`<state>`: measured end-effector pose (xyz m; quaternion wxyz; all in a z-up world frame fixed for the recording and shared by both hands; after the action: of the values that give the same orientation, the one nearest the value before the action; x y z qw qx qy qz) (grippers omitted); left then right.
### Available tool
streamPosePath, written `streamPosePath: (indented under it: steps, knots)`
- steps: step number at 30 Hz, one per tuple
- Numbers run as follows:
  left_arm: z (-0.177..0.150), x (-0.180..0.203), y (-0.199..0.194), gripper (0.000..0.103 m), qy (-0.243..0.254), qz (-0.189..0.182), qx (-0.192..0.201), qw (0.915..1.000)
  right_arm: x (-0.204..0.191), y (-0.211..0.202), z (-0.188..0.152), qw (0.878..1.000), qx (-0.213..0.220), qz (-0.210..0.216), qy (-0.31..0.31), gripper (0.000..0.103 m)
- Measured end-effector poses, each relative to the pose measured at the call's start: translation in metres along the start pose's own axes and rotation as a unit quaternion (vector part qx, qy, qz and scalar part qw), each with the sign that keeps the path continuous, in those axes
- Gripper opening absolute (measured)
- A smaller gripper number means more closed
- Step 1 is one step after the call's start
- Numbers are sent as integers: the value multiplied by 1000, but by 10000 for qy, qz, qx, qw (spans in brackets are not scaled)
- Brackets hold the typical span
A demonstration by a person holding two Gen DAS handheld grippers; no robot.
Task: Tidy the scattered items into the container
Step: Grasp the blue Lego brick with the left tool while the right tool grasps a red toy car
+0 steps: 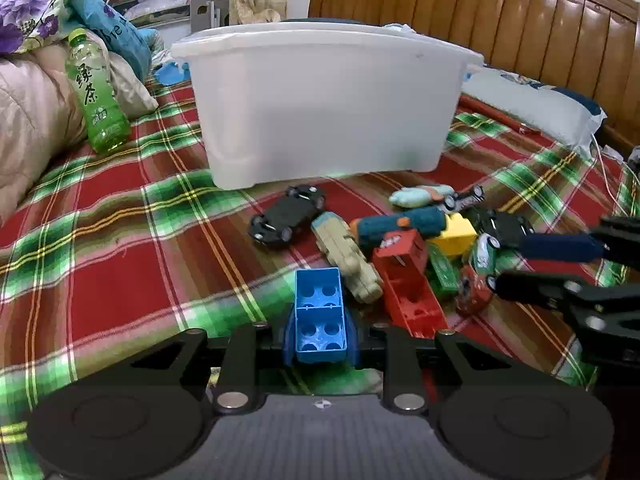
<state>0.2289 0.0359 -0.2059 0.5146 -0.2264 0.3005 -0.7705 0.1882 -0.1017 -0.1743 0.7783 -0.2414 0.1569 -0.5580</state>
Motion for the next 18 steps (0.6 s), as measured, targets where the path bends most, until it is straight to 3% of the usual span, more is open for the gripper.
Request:
streamPosePath:
  steps: [3,9,18]
  knots:
    - [-2,1,0,28,-89,-6,-9,10000,-5,8,5,9995,88,-144,-256,44]
    - [0,-1,-1,28,-178,-17,10,9998,5,15,-16,9985,-334,-341,-264,44]
    - [-2,1,0,28,-264,76,32,9996,15,6,-19,9974,-440,-423,394,50]
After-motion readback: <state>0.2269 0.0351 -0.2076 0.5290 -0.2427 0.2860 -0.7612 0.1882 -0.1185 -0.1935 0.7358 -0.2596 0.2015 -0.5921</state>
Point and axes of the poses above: each gripper's, at about its wrist camera, not at the fingertips, and y roughly the way its jaws point, x to its right, z to its top, the point moved 8 cm from there along y, roughly the way its jaws point, and after that the axes turned 1 degree about -y, right-handed, at the moved point
